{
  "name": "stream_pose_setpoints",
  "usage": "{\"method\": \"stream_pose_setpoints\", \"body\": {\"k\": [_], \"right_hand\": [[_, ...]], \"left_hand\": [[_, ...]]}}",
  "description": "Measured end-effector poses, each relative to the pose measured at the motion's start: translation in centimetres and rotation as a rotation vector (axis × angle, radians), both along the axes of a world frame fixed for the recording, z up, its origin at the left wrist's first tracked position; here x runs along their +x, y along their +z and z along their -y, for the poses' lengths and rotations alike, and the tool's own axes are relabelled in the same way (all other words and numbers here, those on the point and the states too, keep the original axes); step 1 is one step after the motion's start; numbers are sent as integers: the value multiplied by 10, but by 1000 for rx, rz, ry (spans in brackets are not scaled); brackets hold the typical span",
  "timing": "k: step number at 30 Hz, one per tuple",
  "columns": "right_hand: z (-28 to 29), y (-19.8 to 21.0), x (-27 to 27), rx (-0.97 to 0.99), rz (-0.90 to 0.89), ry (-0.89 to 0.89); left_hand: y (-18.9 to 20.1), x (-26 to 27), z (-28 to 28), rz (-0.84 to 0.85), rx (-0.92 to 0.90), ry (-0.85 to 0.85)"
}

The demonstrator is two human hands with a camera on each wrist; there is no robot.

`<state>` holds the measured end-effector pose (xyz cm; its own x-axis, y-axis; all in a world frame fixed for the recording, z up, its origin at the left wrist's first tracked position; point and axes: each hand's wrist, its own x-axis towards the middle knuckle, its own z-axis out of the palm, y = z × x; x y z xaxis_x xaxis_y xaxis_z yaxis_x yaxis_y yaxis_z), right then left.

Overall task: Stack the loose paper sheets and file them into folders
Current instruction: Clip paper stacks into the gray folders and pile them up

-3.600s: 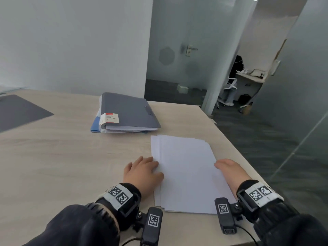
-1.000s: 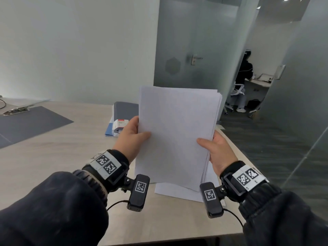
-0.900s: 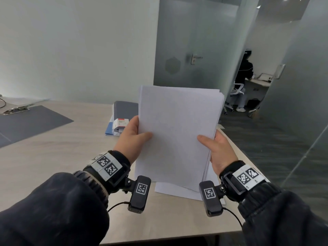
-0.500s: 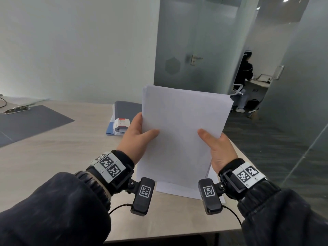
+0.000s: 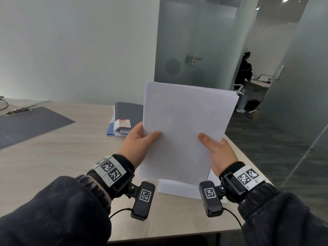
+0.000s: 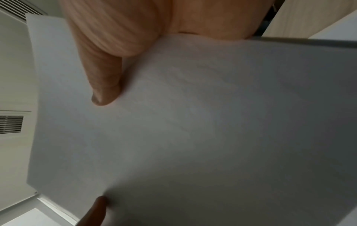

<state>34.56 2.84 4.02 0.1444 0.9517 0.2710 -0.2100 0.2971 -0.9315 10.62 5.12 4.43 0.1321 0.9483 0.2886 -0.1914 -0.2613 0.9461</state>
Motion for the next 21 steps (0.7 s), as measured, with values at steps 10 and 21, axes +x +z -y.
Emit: {"method": "stream_pose_setpoints", "body": {"k": [10,21], "right_hand": [[17,-46,15,-159,170,142],[16,-42,4,-168,201,63]], "left_hand": [[-41,-6,6,-29,-222,-140],[-46,-11,12,-309,-211,-87]]}}
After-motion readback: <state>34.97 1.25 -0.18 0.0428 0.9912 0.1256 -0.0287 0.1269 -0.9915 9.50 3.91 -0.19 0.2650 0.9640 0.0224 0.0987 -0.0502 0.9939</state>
